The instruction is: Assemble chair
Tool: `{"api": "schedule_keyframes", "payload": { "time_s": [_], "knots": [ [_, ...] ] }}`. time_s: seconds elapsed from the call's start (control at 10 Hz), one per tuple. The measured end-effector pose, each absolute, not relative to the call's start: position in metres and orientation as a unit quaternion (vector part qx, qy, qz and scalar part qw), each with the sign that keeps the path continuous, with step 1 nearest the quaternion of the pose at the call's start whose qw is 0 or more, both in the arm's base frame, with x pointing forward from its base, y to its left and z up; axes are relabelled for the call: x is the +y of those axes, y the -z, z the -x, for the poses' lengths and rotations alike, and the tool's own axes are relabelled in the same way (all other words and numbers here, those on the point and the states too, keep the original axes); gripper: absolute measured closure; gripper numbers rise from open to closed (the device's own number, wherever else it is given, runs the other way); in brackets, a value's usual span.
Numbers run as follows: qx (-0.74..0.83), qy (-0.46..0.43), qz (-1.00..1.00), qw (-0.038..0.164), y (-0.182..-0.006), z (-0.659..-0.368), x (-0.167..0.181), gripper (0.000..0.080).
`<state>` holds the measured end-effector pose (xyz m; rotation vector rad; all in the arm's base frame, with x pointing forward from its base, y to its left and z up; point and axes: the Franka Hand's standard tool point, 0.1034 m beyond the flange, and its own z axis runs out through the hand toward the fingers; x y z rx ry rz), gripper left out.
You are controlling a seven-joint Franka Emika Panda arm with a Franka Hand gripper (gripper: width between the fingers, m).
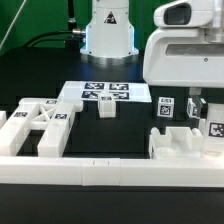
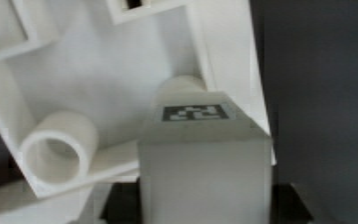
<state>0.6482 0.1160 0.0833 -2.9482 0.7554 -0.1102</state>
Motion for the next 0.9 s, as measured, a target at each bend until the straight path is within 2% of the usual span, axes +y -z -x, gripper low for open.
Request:
{"api": "schedule_keyframes", "payload": {
  "time_s": [0.2,0.6,0.9],
  "knots": [
    [0.338,0.041,0.938,0.062,-0.0832,-0.6491,0.1134,0.0512],
    [0.446,0.032,0.892,0.066,-0.0829,-0.6486,0.1122,0.0512],
    [0.618,0.024,0.780,0.100,-0.0807,-0.6454,0.1090,0.0512]
  ]
}}
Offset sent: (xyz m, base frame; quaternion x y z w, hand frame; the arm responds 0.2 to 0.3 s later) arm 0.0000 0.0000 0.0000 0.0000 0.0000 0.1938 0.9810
